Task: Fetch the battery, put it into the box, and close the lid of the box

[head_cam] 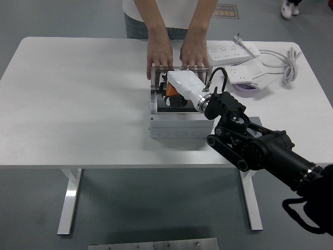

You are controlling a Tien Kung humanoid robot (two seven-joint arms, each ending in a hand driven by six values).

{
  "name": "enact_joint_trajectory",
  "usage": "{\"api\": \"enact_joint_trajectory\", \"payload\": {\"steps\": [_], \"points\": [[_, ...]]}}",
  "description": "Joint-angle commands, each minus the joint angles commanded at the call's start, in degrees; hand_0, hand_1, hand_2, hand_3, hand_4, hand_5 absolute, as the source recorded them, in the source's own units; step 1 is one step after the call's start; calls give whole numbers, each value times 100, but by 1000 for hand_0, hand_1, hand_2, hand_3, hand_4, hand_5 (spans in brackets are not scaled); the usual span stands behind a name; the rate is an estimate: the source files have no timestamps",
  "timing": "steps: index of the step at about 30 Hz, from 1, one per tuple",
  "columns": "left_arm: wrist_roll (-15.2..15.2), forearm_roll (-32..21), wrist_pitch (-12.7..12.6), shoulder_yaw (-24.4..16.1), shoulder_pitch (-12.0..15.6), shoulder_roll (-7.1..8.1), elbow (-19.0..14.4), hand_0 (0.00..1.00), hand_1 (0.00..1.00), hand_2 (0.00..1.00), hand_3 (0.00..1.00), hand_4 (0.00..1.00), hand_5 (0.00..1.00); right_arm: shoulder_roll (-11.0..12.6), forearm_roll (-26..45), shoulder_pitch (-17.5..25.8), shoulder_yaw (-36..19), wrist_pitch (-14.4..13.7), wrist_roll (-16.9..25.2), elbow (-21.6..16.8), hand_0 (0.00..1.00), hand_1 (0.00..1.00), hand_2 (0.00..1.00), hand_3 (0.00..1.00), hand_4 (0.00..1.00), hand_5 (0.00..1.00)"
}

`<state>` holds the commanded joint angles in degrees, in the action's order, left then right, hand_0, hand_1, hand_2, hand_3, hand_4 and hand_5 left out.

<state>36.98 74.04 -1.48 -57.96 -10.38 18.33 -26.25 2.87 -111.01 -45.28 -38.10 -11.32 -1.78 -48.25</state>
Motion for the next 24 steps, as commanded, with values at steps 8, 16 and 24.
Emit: {"api": "enact_joint_trajectory", "payload": {"steps": [8,16,24], "points": [[0,18,12,-5,-11,-2,2,632,698,573,541,500,2,-54,94,37,-9,-147,82,89,137,197,241,325,300,13],[0,26,17,-11,-7,7,1,632,698,573,541,500,2,-74,259,77,-74,-167,186,155,138,198,243,326,302,11],[0,38,22,-19,-7,10,2,632,698,573,541,500,2,-86,375,107,-115,-114,276,196,180,246,301,406,439,29]]}}
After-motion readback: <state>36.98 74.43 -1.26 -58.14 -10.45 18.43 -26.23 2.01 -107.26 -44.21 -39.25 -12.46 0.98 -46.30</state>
